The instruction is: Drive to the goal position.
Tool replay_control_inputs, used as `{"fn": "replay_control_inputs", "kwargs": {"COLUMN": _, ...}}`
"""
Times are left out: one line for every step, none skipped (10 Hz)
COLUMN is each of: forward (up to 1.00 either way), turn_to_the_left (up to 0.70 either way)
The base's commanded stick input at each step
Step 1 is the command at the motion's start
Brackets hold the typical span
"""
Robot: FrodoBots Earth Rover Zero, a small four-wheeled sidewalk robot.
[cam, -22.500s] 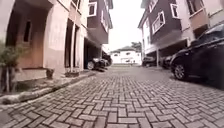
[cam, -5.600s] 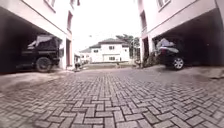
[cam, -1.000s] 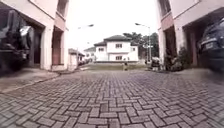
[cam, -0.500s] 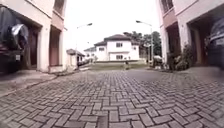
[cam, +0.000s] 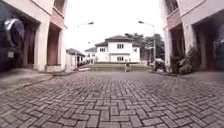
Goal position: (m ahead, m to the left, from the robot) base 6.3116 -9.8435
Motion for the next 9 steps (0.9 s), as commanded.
{"fn": "replay_control_inputs", "kwargs": {"forward": 0.69, "turn_to_the_left": -0.33}}
{"fn": "replay_control_inputs", "kwargs": {"forward": 0.69, "turn_to_the_left": -0.34}}
{"fn": "replay_control_inputs", "kwargs": {"forward": 0.69, "turn_to_the_left": -0.32}}
{"fn": "replay_control_inputs", "kwargs": {"forward": 0.69, "turn_to_the_left": -0.26}}
{"fn": "replay_control_inputs", "kwargs": {"forward": 0.69, "turn_to_the_left": 0.03}}
{"fn": "replay_control_inputs", "kwargs": {"forward": 0.69, "turn_to_the_left": 0.03}}
{"fn": "replay_control_inputs", "kwargs": {"forward": 0.69, "turn_to_the_left": 0.03}}
{"fn": "replay_control_inputs", "kwargs": {"forward": 0.69, "turn_to_the_left": 0.03}}
{"fn": "replay_control_inputs", "kwargs": {"forward": 0.69, "turn_to_the_left": 0.03}}
